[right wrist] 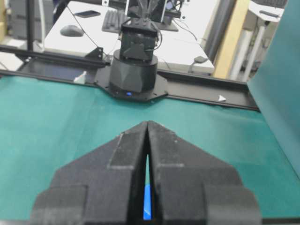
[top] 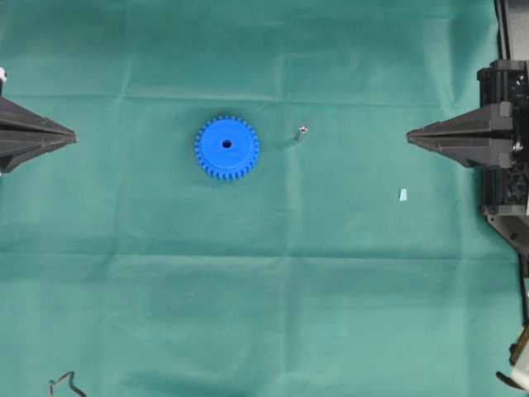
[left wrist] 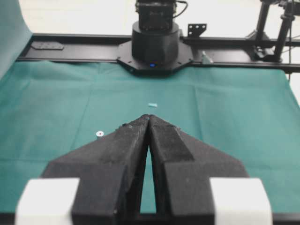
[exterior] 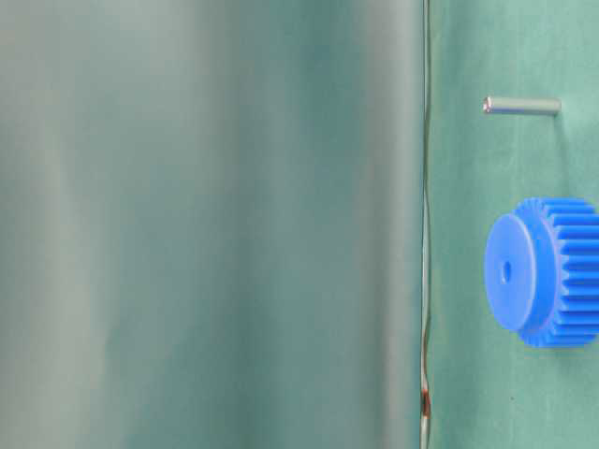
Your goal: Insert the shaft into the center hole of the gear.
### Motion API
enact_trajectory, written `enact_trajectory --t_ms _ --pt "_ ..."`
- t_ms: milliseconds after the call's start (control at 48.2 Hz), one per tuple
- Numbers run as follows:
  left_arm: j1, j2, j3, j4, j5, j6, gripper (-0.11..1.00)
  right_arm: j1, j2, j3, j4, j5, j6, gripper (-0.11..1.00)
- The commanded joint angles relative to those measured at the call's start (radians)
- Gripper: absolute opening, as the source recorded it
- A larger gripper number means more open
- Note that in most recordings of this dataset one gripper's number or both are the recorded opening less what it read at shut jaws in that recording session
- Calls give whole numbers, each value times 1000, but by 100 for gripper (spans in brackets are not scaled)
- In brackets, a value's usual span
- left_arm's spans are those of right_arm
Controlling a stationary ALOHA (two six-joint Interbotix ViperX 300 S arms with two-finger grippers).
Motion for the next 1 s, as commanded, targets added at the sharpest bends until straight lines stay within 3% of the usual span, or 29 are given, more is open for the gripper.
enact_trajectory --t_ms 0,580,705,891,933,974 --pt "-9 12 -37 12 32 -5 0 -9 5 -14 -5 0 -15 3" --pt "-8 6 -38 12 55 -8 0 -78 98 -58 12 37 -3 4" --pt "-8 6 -38 12 55 -8 0 -110 173 -61 25 8 -3 27" --pt "-9 6 -38 14 55 -6 0 -161 368 -66 44 -86 -2 84" --pt "-8 6 -38 14 55 -6 0 -167 416 -69 46 -109 -2 89" --pt "-8 6 -37 14 55 -6 0 -172 463 -69 52 -132 -2 86"
